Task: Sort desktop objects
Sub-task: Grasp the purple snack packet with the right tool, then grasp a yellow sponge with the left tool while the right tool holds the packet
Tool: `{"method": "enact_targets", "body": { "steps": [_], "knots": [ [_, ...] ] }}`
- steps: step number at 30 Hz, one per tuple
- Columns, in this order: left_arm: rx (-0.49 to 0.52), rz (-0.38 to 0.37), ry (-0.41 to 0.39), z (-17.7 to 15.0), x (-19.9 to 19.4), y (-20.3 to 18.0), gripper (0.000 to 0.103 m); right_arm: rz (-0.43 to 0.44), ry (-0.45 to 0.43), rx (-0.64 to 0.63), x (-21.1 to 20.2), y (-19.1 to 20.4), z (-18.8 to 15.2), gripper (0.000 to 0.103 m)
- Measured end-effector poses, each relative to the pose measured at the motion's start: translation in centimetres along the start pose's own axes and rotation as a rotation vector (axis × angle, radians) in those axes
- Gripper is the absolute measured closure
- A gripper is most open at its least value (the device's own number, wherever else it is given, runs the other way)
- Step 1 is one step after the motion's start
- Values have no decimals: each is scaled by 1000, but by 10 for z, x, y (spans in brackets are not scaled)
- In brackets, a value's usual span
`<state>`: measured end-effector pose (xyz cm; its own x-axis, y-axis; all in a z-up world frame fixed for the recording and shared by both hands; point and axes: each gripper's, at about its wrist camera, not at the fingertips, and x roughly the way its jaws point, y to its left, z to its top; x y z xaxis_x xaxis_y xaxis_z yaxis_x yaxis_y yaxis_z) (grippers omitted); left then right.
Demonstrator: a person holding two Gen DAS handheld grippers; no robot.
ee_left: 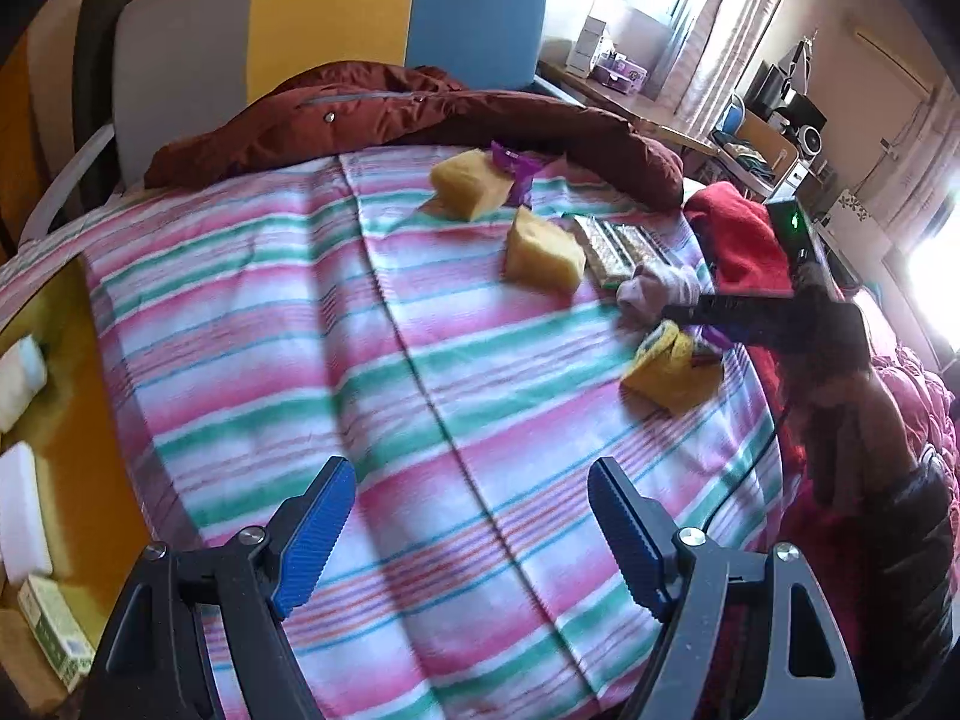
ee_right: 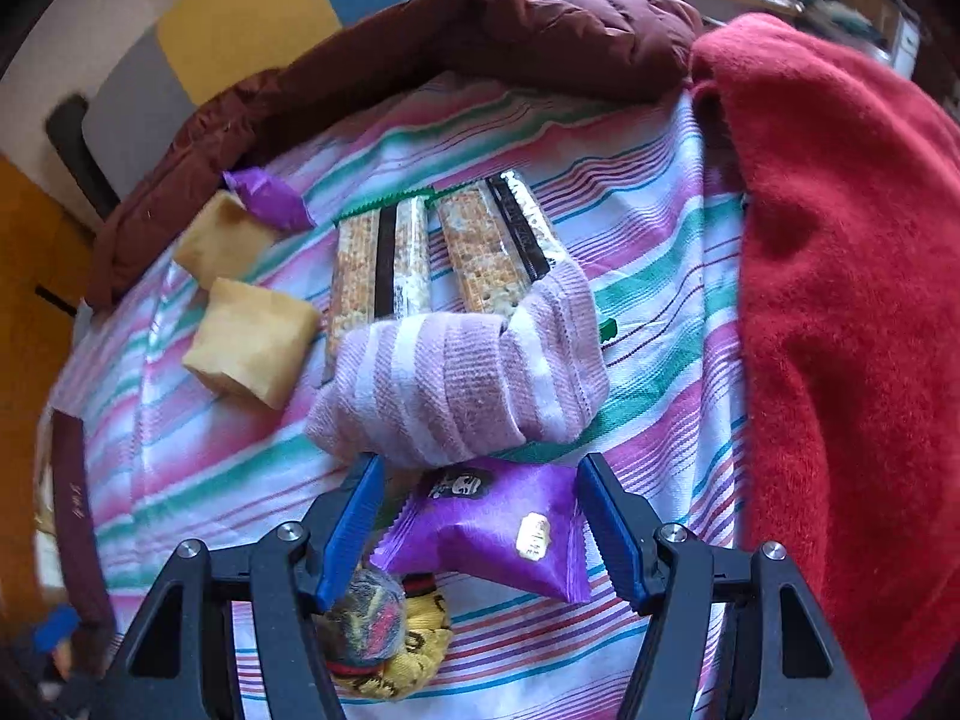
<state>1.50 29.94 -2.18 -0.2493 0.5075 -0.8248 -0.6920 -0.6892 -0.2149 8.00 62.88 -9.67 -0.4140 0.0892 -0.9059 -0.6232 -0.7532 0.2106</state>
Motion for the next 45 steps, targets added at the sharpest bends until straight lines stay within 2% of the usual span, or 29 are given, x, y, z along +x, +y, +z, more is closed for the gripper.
{"method": "enact_targets", "body": {
  "steps": [4,14,22,26,29,36,40,45],
  "knots": [
    [14,1,-8,17,10,-6,22,-66,14,-64,7,9,-1,39],
    [91,27,-5,54,43,-31,20,-95,11,-94,8,11,-2,47],
    [227,41,-11,87,75,-61,16,-104,22,-66,11,6,0,43],
    [261,36,-7,105,95,-66,11,-99,23,-65,13,5,2,42],
    [280,38,21,117,113,-68,2,-100,25,-71,14,6,3,42],
    [366,55,60,131,149,-81,2,-105,32,-84,17,8,5,41],
    [402,72,79,136,168,-86,2,-103,53,-76,22,7,6,36],
    [409,88,95,139,188,-86,3,-107,54,-89,24,9,7,36]
  ]
}}
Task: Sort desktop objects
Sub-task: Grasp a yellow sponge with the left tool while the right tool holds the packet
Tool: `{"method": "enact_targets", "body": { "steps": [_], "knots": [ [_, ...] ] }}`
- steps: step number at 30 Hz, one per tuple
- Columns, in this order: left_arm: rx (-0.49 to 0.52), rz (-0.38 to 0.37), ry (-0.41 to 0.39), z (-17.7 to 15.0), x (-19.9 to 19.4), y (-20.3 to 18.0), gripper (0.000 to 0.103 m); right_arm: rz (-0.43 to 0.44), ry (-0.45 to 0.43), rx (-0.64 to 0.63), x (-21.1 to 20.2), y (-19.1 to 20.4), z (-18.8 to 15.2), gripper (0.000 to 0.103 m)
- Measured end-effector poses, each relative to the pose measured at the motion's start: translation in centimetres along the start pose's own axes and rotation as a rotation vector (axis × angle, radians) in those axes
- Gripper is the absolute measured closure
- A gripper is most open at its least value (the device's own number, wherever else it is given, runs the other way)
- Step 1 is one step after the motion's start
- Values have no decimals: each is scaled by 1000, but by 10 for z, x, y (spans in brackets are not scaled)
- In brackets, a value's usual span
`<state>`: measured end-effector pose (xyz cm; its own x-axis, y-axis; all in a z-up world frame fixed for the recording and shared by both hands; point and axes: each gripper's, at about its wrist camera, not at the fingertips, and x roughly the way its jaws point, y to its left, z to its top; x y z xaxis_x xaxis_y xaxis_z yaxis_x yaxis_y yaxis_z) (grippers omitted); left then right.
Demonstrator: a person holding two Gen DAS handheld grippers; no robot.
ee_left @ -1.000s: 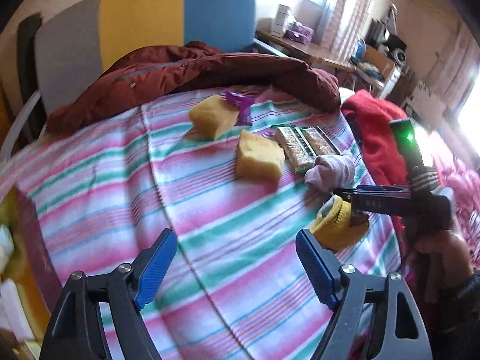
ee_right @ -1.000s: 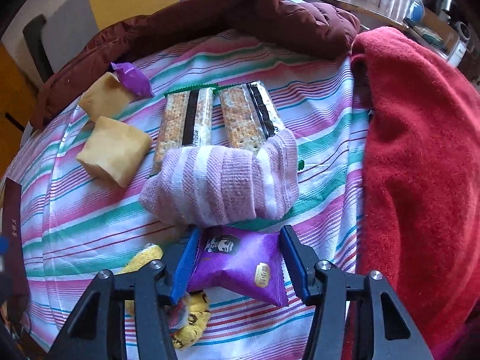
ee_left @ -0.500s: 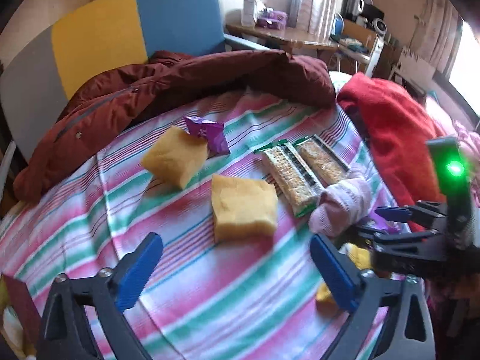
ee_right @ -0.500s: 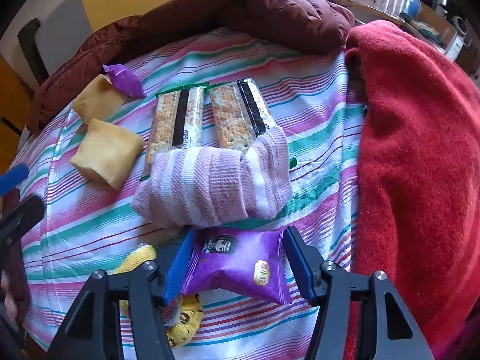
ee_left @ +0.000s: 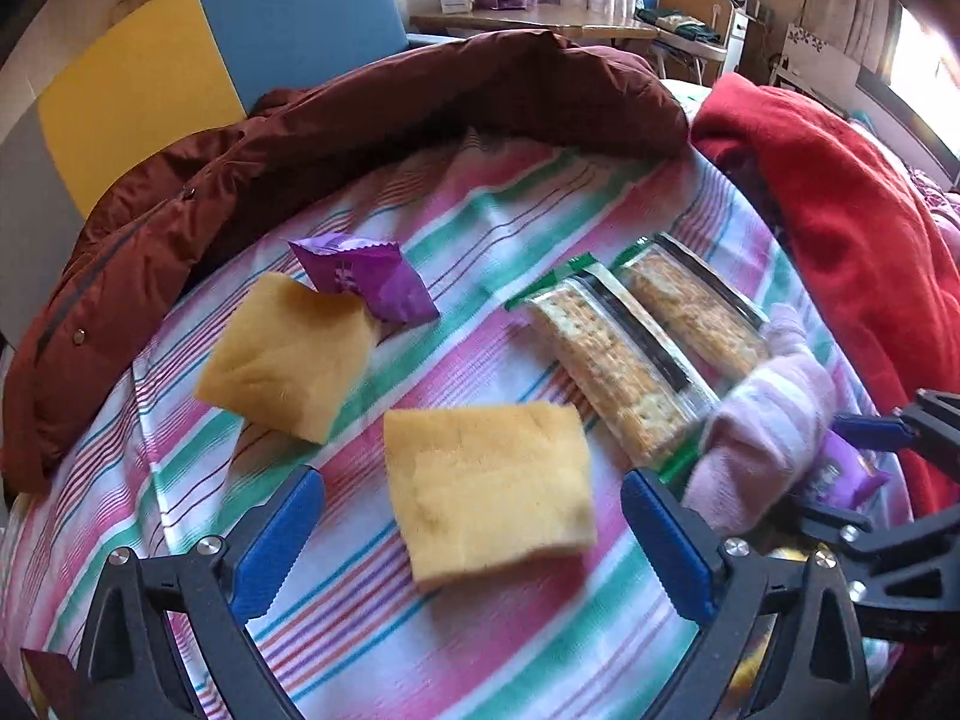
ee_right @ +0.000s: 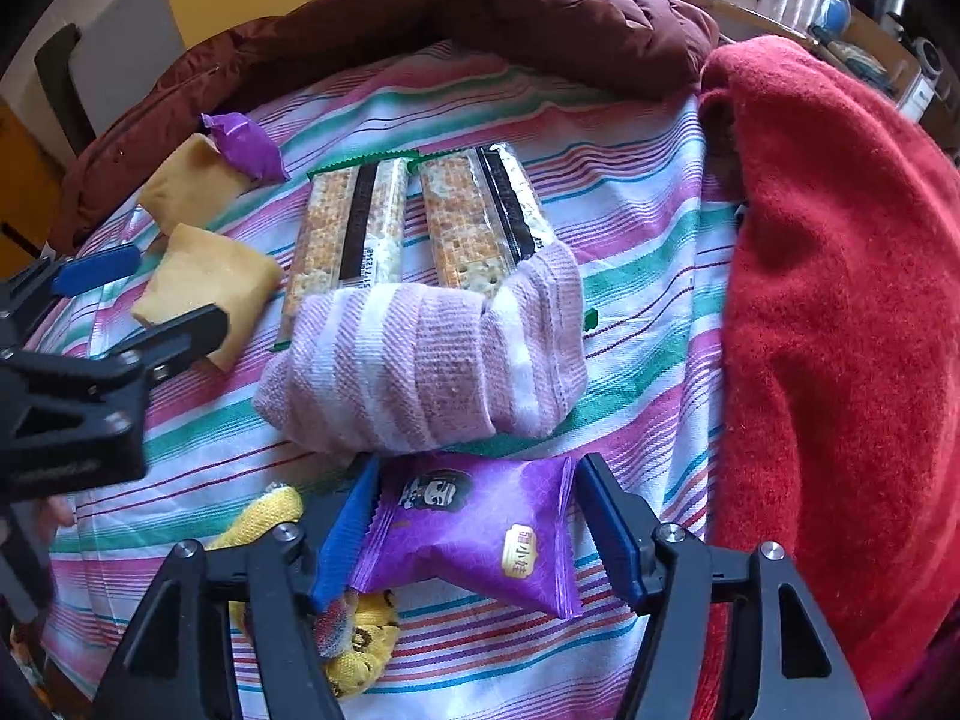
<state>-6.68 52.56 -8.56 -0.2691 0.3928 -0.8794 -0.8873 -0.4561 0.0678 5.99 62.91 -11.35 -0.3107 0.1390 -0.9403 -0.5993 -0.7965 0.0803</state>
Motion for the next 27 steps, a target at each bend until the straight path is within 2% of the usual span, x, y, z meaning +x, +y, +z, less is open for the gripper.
{"method": "enact_targets", "body": {
  "steps": [2,4,5,7,12,18,27],
  "knots": [
    [1,-2,15,0,7,0,6,0,-1,-1,0,0,1,36],
    [-5,4,25,0,12,0,17,-2,-4,-4,0,1,1,37],
    [-10,-13,34,-1,14,1,20,-1,-6,-6,0,1,2,39],
    [-27,-49,38,-4,14,1,35,-1,-7,-13,0,2,2,43],
    [-66,-42,36,-14,3,-1,39,9,-11,-16,0,3,3,47],
    [-153,-43,48,-45,-18,5,39,32,-16,11,-3,-1,3,51],
    [-262,-17,-65,-90,-93,6,39,46,-37,110,-9,-17,3,54]
  ]
}}
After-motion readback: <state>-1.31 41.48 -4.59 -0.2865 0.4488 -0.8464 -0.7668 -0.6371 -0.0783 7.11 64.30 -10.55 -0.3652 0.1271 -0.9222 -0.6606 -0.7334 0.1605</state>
